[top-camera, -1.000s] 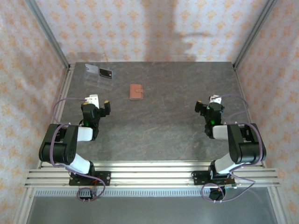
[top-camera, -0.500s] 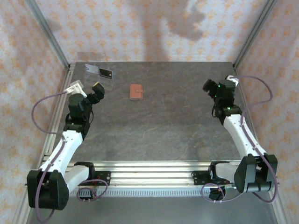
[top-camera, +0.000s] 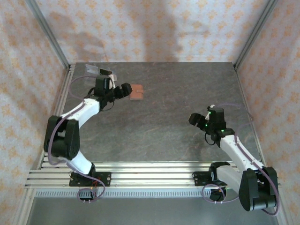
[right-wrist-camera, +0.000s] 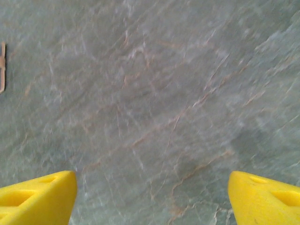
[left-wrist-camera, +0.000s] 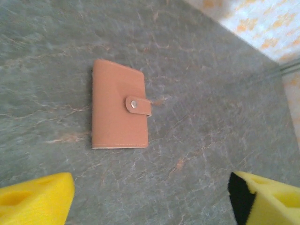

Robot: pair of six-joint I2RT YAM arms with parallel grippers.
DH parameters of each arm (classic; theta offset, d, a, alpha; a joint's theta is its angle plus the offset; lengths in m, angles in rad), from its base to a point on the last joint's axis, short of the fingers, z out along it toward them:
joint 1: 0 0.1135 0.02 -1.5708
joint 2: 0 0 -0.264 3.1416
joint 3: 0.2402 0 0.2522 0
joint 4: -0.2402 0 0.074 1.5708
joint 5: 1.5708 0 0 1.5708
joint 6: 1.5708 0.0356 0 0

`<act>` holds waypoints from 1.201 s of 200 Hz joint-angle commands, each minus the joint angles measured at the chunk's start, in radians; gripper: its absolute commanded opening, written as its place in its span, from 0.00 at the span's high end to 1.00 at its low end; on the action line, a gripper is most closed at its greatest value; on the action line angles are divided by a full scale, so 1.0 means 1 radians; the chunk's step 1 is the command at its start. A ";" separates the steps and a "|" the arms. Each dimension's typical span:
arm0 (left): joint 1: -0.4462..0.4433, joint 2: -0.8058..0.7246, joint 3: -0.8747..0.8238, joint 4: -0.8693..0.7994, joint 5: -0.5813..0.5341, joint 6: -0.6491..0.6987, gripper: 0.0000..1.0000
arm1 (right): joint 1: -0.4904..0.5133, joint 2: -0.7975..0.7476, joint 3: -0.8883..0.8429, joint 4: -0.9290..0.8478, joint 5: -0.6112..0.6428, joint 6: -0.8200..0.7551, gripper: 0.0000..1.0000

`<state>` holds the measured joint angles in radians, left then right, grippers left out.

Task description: Put the credit cards into the card holder

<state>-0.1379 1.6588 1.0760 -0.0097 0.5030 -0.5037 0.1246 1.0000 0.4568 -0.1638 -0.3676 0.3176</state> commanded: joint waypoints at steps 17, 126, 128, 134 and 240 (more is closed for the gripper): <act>0.002 0.180 0.188 -0.263 0.058 0.104 0.30 | 0.019 -0.019 -0.031 0.040 -0.014 -0.025 0.17; -0.010 0.391 0.329 -0.292 0.014 0.116 0.41 | 0.020 -0.021 -0.087 0.109 0.003 0.002 0.21; -0.010 0.395 0.334 -0.295 0.012 0.118 0.42 | 0.020 -0.021 -0.088 0.111 0.002 0.002 0.21; -0.008 0.405 0.350 -0.304 0.016 0.125 0.45 | 0.021 -0.024 -0.091 0.115 -0.002 0.004 0.22; -0.009 0.529 0.555 -0.510 0.113 0.108 0.69 | 0.021 -0.061 -0.100 0.100 0.027 0.012 0.24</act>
<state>-0.1440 2.1487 1.5616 -0.4068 0.5705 -0.3958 0.1413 0.9642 0.3733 -0.0734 -0.3698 0.3187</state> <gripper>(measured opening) 0.384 0.764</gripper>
